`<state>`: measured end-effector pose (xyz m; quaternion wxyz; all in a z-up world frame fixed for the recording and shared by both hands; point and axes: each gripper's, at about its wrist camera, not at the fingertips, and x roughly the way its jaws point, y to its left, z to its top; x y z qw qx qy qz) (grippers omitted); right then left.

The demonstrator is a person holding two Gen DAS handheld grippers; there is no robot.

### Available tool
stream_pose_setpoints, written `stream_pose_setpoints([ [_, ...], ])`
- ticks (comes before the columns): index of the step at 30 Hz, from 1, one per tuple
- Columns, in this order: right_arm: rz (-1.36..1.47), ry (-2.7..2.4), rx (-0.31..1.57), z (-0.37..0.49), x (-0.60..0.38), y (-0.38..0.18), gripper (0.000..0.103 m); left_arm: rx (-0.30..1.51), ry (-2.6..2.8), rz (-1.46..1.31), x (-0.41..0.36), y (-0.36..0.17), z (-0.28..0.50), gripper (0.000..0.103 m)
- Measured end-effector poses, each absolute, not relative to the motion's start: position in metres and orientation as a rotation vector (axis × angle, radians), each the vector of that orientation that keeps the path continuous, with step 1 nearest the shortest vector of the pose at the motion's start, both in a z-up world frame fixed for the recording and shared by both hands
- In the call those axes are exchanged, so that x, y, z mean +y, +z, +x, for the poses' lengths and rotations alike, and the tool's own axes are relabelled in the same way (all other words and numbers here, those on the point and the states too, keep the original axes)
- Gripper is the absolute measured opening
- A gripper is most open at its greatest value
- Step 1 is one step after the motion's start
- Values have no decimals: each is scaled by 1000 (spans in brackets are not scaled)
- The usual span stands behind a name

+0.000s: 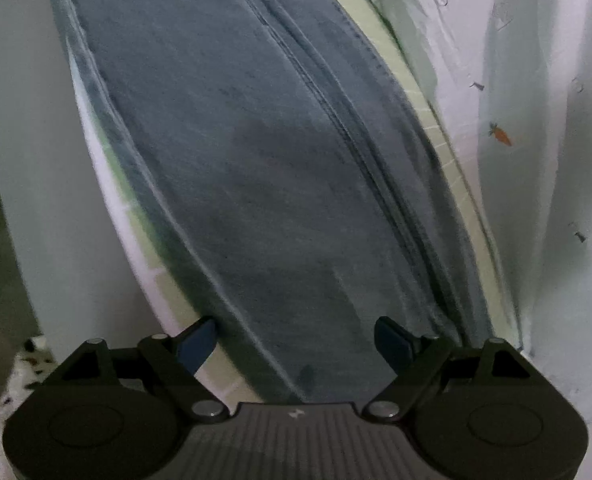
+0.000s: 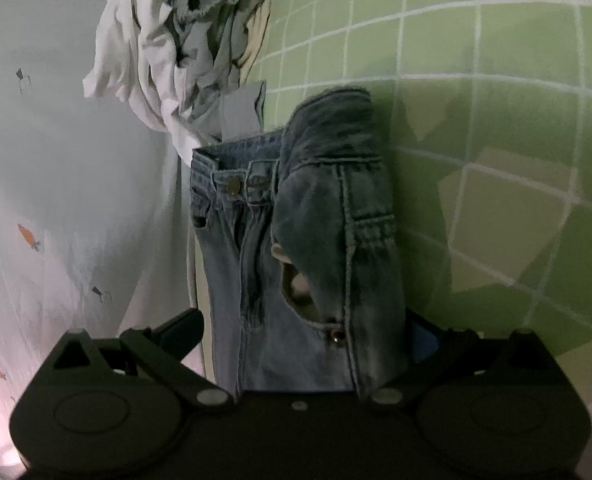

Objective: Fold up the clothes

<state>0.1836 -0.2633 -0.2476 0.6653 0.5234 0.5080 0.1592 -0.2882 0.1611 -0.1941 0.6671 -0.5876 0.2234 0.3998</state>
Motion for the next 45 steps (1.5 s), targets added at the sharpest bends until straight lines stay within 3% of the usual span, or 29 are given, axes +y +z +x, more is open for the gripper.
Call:
stream_pose_setpoints([
  [12,1189,366,1195,197,-262,-252,103,340,998,-1373,174,-200,-289,88],
  [28,982,282,1181,197,-240,-229,103,122,1048,-1417,233,-207,-324,88],
  [35,827,210,1124,184,-218,-215,103,76,1005,-1444,263,-215,-346,88],
  [45,860,101,1073,147,-192,-209,103,119,1055,-1425,335,-231,-395,83],
])
